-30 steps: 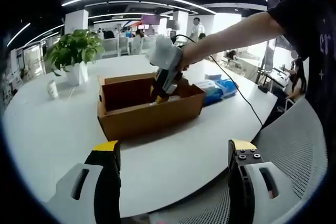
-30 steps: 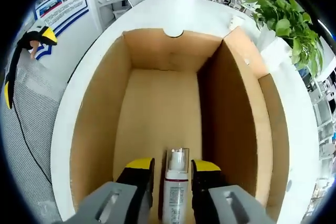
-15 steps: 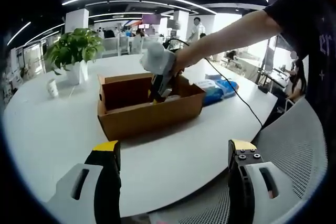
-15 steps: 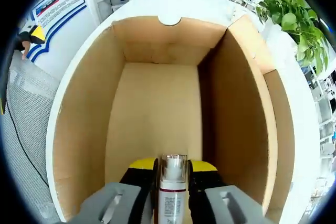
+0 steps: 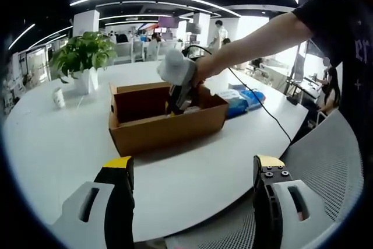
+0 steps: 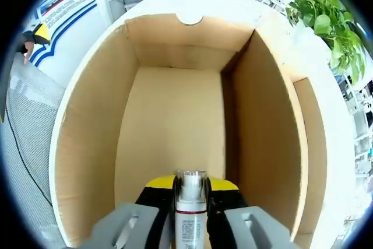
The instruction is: Operate the shoe box by opening the lid, removing the specified soft item, and placing it in the target area until the item is outside and the box remains undamaged.
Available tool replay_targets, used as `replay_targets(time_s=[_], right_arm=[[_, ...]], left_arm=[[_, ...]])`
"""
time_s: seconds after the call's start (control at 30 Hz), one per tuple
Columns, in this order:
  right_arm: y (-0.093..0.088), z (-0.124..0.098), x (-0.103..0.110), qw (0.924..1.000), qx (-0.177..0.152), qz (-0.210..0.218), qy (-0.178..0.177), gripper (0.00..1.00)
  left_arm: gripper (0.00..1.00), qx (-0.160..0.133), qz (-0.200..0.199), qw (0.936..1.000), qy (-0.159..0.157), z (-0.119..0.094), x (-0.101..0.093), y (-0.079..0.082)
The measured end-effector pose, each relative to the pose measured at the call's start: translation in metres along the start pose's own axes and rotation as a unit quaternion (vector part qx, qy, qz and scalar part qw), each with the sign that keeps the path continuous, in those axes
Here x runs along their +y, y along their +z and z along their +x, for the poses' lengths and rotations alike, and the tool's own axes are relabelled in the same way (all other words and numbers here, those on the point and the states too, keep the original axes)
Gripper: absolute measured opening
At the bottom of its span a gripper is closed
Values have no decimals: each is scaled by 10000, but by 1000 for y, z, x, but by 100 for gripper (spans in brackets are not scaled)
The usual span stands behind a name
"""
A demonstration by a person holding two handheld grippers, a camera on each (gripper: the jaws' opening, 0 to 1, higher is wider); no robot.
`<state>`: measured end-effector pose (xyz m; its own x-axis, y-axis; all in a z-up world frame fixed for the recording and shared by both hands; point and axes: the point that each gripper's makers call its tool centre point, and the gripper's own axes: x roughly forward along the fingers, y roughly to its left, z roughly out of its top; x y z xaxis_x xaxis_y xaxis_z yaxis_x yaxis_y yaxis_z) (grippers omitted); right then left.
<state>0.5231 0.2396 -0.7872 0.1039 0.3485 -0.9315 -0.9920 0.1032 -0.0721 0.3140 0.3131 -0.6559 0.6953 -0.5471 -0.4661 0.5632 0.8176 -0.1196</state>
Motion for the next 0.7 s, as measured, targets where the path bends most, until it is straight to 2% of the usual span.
replay_targets(time_s=[0.33, 0.7], right_arm=[[5, -19, -2, 9992, -287, 262, -17, 14], [5, -36, 0, 9987, -433, 262, -62, 14]], left_arm=[[83, -9, 39, 10000, -29, 0, -1, 0], [83, -53, 104, 9999, -24, -1, -3, 2]])
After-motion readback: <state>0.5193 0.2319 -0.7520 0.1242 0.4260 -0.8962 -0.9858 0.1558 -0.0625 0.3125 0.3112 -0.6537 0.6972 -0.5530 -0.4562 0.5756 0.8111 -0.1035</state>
